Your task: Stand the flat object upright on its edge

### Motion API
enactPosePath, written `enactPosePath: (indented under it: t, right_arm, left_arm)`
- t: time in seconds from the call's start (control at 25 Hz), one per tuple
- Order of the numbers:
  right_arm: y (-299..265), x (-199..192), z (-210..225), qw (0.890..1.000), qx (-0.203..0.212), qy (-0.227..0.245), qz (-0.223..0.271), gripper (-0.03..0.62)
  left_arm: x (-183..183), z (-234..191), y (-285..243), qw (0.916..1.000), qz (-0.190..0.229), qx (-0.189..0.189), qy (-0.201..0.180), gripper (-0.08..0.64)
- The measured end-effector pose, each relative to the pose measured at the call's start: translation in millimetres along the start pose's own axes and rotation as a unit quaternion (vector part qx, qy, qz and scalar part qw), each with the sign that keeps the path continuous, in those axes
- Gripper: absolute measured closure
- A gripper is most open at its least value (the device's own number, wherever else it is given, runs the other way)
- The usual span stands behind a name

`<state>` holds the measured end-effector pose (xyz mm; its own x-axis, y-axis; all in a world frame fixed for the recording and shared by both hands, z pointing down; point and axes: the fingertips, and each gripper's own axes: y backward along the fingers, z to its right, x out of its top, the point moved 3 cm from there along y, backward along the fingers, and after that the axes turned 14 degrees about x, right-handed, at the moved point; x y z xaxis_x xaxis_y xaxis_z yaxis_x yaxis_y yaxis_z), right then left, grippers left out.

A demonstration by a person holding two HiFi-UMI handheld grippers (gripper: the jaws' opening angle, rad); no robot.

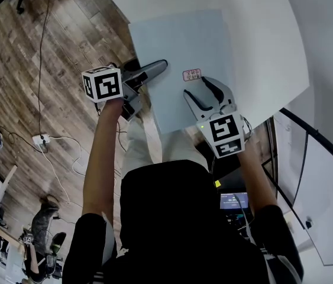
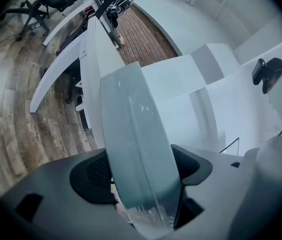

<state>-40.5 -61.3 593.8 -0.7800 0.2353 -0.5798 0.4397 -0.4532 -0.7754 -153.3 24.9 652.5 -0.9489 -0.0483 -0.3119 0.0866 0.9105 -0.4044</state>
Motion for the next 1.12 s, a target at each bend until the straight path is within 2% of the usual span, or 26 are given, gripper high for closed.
enactPosePath:
  t: [0.2,0.6,0.88,1.12]
  right_arm:
    - [1.0,0.7,0.1,1.000,0.002,-0.001,-0.001,0.339]
    - [6.6,8.5,-1.5,1.000,0.022,-0.018,-0.006,0.341]
    - [17.8,17.6,-7.2,1.000,0.016,-0.026,0.007,0.342]
    - [25.1,19.5,-13.8,0.999,0.007,-0.033,0.015,0.380]
  left_arm:
    - [0.6,2.6,0.9,0.9999,-0.007,0.011,-0.006,0.204]
    - [8.3,16.4,14.2,0.9988,0.021,0.042,-0.013,0.210]
    - [16.9,39.2,29.8,0.9955,0.041,0.067,-0.053,0.209]
    - [22.8,57.9,43.0,0.9903,0.065,0.084,-0.090,0.210]
